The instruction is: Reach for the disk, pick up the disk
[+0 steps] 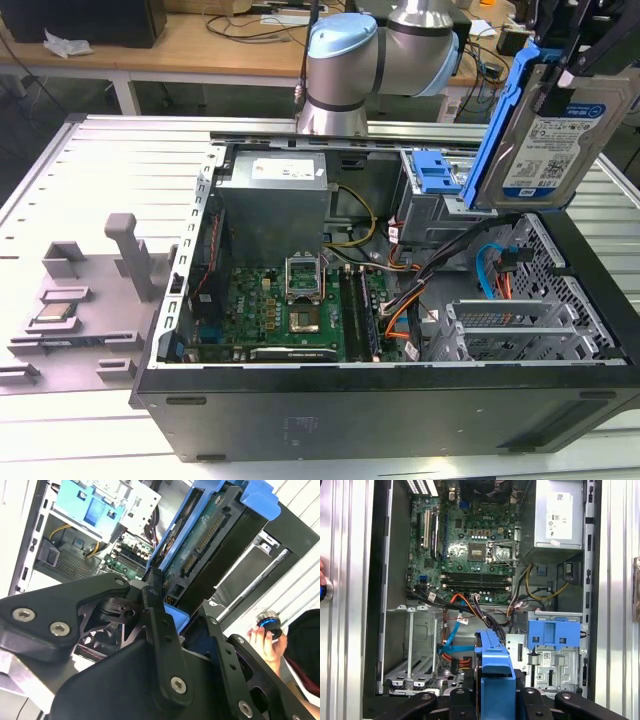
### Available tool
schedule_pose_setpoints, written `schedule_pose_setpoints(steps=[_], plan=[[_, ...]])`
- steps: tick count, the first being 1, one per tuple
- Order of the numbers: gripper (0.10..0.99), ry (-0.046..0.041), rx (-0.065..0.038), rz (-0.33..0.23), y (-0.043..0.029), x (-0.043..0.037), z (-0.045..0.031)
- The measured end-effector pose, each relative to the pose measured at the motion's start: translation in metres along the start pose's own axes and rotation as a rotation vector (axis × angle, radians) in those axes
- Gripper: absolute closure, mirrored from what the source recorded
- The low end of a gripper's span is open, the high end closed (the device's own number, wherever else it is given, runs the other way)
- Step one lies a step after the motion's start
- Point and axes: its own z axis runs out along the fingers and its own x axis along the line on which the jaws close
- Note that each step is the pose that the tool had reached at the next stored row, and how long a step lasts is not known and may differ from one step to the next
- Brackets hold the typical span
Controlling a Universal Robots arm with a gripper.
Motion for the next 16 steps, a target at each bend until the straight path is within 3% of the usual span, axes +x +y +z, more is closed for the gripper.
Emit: schedule_pose_setpoints(steps=[8,16], plan=[[0.718,0.0000,0.000,0.001,0.0002,0.0102,0.0001],[0.718,-0.0001,0.000,0.002,0.0005,0.0277,0.0002]])
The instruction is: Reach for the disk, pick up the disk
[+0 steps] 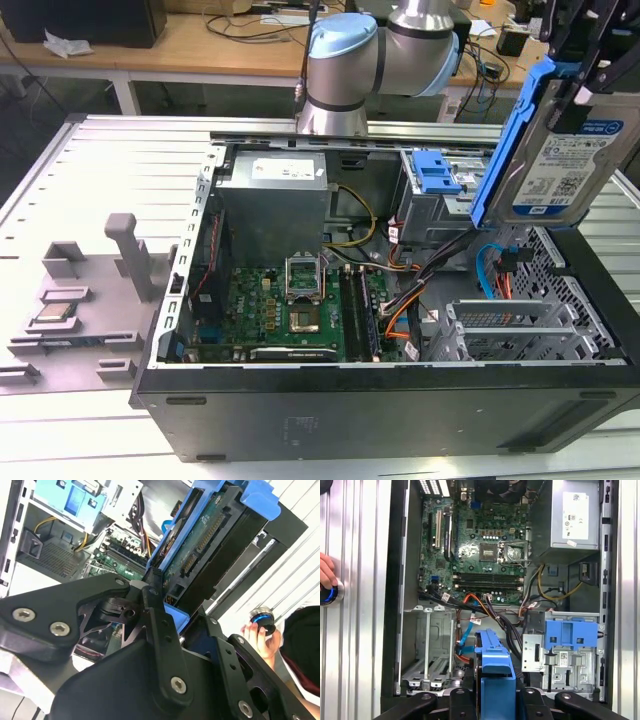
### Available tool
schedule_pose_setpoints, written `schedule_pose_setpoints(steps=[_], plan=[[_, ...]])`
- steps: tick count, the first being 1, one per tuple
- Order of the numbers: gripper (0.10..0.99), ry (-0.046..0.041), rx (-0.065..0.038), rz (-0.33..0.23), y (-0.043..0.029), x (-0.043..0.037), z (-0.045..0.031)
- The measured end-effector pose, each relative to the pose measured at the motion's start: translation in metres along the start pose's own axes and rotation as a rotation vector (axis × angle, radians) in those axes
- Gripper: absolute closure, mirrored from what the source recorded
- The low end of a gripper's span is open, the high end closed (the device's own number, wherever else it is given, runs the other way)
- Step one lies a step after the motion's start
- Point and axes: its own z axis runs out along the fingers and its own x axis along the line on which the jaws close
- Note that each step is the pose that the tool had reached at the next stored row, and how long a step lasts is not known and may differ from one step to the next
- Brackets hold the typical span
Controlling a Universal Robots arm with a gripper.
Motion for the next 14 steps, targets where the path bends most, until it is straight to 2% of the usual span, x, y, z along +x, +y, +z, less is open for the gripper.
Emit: schedule_pose_setpoints(steps=[14], plan=[[0.718,0.0000,0.000,0.003,0.0004,0.0248,0.0002]])
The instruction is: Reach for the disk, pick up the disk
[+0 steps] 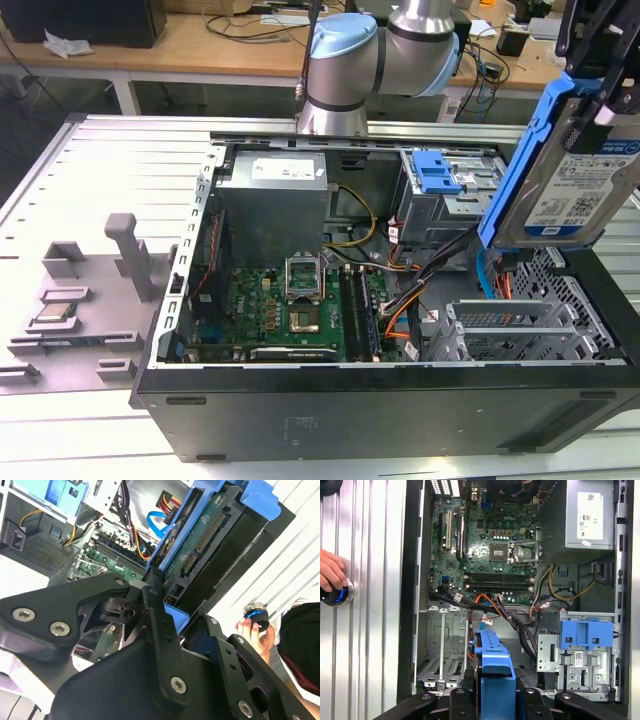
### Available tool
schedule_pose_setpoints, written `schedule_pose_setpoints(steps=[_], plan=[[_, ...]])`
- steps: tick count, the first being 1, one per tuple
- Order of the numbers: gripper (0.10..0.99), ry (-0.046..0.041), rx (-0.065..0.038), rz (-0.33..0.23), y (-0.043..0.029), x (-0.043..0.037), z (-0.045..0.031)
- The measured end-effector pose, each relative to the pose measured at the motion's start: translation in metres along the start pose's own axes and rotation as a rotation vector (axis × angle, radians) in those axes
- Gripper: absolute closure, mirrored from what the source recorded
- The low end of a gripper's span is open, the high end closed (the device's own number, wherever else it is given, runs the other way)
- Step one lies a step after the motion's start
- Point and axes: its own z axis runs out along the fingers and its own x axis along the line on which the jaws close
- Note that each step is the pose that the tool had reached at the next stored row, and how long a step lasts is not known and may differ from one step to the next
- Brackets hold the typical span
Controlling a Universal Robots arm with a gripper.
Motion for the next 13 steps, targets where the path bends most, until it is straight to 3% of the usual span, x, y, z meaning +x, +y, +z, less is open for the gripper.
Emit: schedule_pose_setpoints(steps=[13], plan=[[0.718,-0.0001,0.000,0.003,0.0003,0.0237,0.0002]])
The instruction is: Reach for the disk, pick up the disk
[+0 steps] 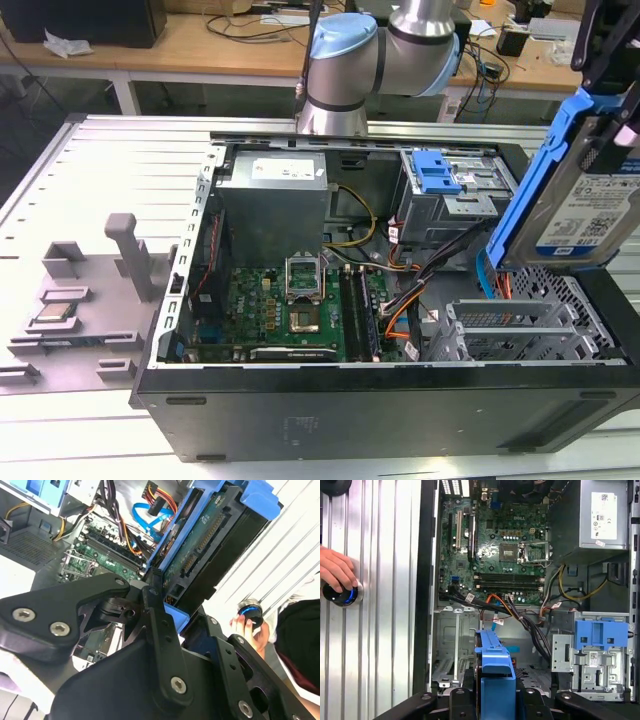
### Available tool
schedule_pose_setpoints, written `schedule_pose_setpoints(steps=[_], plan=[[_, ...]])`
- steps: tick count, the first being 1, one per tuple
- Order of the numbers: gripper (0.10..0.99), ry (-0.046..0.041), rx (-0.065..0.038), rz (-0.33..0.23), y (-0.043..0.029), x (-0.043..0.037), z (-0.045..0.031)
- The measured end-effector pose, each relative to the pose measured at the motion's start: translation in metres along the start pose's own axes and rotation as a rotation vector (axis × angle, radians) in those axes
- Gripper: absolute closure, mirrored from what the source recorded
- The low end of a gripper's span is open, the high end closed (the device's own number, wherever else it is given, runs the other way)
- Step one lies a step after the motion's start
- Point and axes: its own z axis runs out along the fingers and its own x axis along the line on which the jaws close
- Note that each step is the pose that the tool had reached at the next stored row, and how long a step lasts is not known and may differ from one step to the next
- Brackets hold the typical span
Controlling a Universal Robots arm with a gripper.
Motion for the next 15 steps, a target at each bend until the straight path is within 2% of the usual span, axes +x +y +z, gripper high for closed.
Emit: schedule_pose_setpoints(steps=[5,7,12,15], plan=[[0.718,-0.0001,0.000,0.002,0.0002,0.0134,0.0002],[0.718,-0.0005,0.000,0.002,0.0011,0.0153,0.0011],[0.718,-0.0002,0.000,0.003,0.0024,0.0160,0.0096],[0.718,-0.0002,0.000,0.003,0.0066,0.0209,0.0123]])
